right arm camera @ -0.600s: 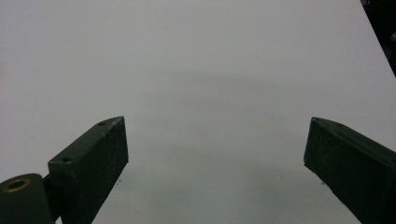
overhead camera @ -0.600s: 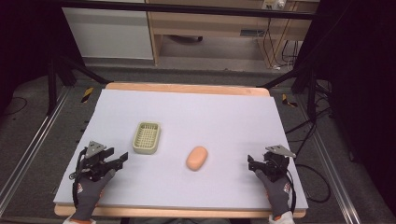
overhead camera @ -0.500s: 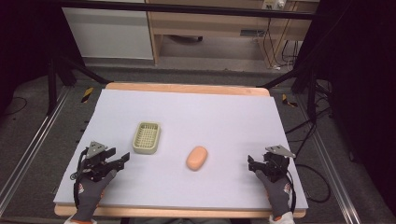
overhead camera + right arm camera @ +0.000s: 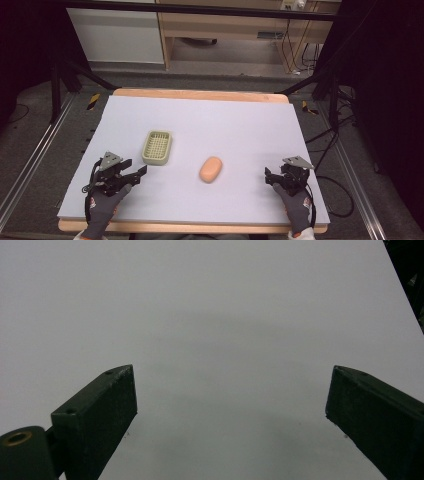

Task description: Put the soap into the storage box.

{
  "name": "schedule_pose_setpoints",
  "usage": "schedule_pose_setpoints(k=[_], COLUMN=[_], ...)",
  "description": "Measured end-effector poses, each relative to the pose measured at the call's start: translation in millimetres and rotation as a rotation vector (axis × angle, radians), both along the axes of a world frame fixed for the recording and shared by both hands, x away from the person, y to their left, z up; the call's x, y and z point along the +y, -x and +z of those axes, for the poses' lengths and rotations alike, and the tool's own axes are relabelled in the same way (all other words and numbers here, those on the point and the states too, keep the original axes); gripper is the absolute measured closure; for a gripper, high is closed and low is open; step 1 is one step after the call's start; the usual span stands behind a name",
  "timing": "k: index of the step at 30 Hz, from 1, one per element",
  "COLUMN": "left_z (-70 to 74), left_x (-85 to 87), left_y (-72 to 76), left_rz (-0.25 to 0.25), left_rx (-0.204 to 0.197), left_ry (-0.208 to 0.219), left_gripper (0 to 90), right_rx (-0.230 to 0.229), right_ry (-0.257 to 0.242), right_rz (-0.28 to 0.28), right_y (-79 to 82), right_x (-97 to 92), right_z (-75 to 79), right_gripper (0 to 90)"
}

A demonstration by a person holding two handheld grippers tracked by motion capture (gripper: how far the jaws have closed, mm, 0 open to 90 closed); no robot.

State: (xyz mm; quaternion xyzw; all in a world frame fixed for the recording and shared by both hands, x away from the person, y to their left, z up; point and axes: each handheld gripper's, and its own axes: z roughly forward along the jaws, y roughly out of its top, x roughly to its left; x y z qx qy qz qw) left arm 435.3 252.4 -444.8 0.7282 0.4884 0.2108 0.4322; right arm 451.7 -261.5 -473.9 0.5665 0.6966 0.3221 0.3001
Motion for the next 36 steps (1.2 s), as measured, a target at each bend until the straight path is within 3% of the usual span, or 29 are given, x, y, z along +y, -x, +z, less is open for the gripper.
schedule_pose_setpoints(k=[5, 22, 28, 36], left_z=[2.1, 15.1, 23.8, 33.4], left_x=[-10.1, -43.9, -59.9, -95.8], left_y=[-0.1, -4.9, -10.5, -18.6], left_rz=[-0.019, -0.113, -0.138, -0.192], left_rx=[-0.003, -0.013, -0.028, -0.034], left_ry=[0.006, -0.033, -0.031, -0.07], left_gripper=[32.8, 30.2, 29.7, 28.1], right_rx=[-0.001, 0.006, 0.002, 0.003], right_ry=[-0.011, 0.004, 0.008, -0.001], right_rz=[-0.007, -0.027, -0.026, -0.027], right_y=[0.8, 3.4, 3.6, 3.3], right_x=[1.3, -0.5, -0.8, -1.9], right_z=[0.8, 0.6, 0.8, 1.7], right_gripper=[6.6, 6.4, 6.3, 6.2])
